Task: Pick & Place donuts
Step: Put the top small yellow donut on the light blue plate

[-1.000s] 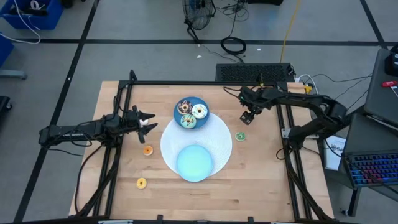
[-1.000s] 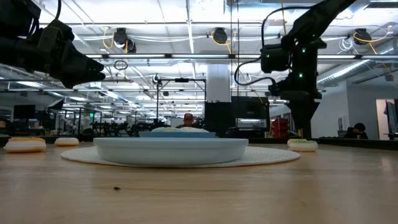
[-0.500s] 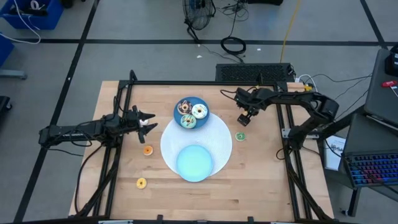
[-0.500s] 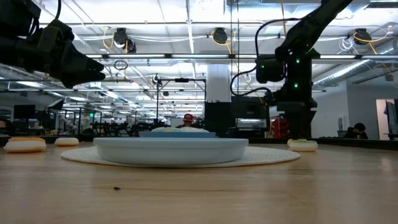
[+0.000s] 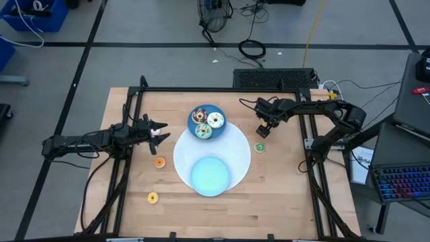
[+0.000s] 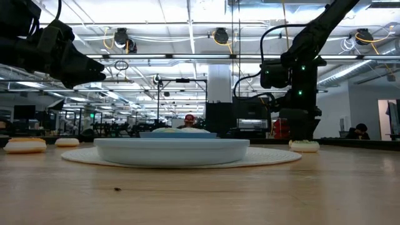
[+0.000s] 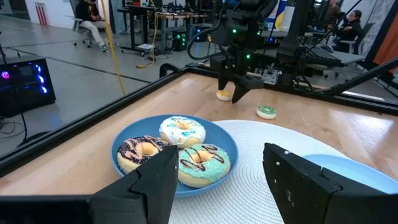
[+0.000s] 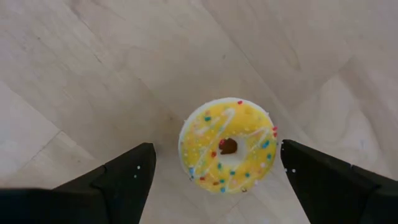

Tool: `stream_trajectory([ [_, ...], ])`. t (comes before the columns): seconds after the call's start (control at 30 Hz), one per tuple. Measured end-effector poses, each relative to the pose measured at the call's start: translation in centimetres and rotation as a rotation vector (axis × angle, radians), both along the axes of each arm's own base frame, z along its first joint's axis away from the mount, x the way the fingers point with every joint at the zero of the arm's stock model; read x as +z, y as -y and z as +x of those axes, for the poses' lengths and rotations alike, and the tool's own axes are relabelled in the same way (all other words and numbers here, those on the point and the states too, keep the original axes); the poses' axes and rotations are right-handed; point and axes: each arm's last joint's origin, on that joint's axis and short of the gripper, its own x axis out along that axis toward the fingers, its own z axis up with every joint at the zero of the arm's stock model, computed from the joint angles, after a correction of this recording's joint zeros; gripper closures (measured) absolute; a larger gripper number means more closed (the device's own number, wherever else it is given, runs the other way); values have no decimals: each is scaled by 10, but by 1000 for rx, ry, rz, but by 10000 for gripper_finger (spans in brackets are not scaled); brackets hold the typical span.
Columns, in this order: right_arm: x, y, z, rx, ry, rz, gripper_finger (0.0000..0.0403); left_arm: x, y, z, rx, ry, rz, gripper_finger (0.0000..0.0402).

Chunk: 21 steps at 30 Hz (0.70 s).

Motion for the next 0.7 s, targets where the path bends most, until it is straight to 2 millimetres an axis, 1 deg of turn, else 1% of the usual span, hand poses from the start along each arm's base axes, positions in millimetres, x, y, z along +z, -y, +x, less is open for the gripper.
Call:
stream_trajectory([
  [0.17, 0, 0, 0, 0, 6, -4, 76, 0, 0, 0, 0, 0, 0, 167],
  [0.27, 0, 0, 1, 0, 9, -6, 86, 0, 0, 0, 0, 0, 0, 167],
  [0.7, 0, 1, 1, 0, 9, -10, 174, 0, 0, 0, 0, 0, 0, 167],
])
